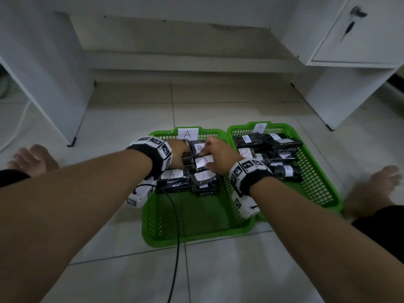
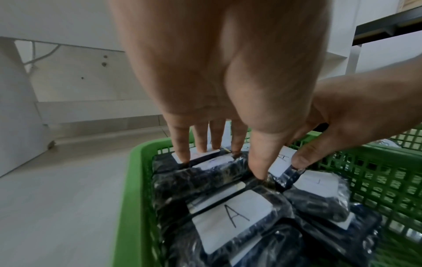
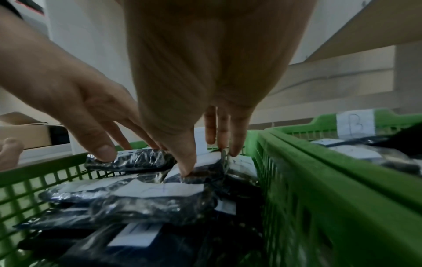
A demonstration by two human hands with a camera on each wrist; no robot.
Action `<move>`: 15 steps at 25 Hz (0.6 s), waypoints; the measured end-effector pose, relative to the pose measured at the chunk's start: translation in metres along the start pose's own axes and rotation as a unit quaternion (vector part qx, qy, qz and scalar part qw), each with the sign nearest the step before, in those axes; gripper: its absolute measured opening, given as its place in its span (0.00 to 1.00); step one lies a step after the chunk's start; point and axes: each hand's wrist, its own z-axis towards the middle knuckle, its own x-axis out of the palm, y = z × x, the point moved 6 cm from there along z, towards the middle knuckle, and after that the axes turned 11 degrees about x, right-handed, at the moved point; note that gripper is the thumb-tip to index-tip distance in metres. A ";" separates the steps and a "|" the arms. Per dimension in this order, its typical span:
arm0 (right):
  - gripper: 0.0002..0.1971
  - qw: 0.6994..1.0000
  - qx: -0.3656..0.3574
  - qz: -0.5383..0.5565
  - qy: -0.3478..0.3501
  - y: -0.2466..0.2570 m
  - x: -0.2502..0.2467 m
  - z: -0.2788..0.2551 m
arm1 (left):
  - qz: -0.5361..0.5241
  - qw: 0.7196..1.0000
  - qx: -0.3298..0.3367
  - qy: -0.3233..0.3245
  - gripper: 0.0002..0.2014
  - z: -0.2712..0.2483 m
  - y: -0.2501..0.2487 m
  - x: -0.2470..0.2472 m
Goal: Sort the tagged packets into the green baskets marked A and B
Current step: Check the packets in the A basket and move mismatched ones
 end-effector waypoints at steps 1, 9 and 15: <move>0.25 1.000 0.020 0.011 -0.014 0.000 0.000 -0.004 | -0.009 1.000 0.003 -0.014 0.18 -0.002 0.001 0.001; 0.41 0.997 0.072 -0.029 0.006 0.016 0.004 -0.018 | 0.033 0.991 -0.048 -0.117 0.25 -0.029 0.012 -0.016; 0.57 0.993 0.019 -0.107 0.039 0.024 0.030 -0.037 | 0.030 0.992 -0.043 -0.117 0.22 -0.042 0.011 -0.007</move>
